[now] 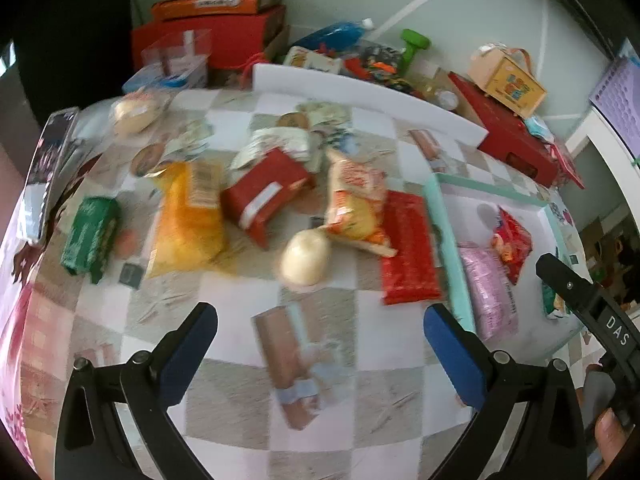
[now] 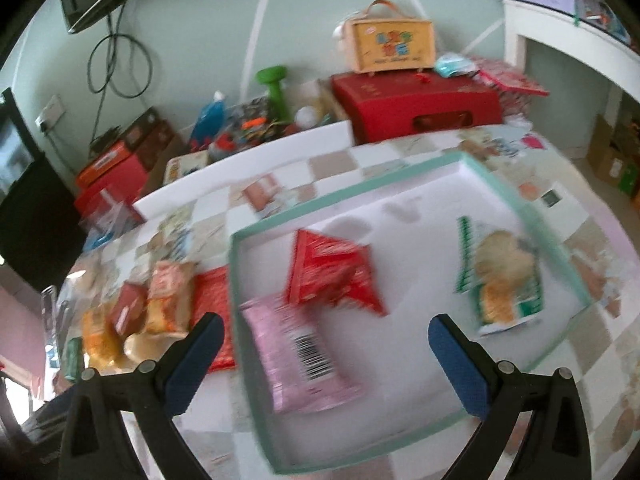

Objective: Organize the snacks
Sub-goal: 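Grasp the green pack with the left gripper while the right grasps the cream bun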

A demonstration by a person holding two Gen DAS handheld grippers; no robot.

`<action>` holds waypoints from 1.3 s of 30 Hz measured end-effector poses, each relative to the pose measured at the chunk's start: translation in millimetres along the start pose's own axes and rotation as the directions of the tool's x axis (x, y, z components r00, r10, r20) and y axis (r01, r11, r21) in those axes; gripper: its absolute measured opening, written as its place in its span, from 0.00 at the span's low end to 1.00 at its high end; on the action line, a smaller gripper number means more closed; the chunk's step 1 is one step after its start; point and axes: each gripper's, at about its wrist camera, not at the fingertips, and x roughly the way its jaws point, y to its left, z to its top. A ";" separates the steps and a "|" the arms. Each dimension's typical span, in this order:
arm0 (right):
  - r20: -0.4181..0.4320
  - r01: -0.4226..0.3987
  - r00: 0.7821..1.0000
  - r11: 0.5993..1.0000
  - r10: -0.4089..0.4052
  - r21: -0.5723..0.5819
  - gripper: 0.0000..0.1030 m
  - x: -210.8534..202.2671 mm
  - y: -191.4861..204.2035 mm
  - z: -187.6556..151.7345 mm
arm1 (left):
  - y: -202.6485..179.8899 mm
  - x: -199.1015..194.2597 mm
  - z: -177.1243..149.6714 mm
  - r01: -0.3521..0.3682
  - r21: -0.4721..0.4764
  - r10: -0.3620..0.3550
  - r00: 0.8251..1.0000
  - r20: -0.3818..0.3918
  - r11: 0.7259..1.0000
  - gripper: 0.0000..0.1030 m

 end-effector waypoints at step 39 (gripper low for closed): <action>-0.196 -0.221 0.968 0.894 0.154 -0.389 0.61 86.6 187.0 -70.0 | 164.4 30.6 34.1 -0.219 -0.184 0.230 0.972 0.042 0.958 0.85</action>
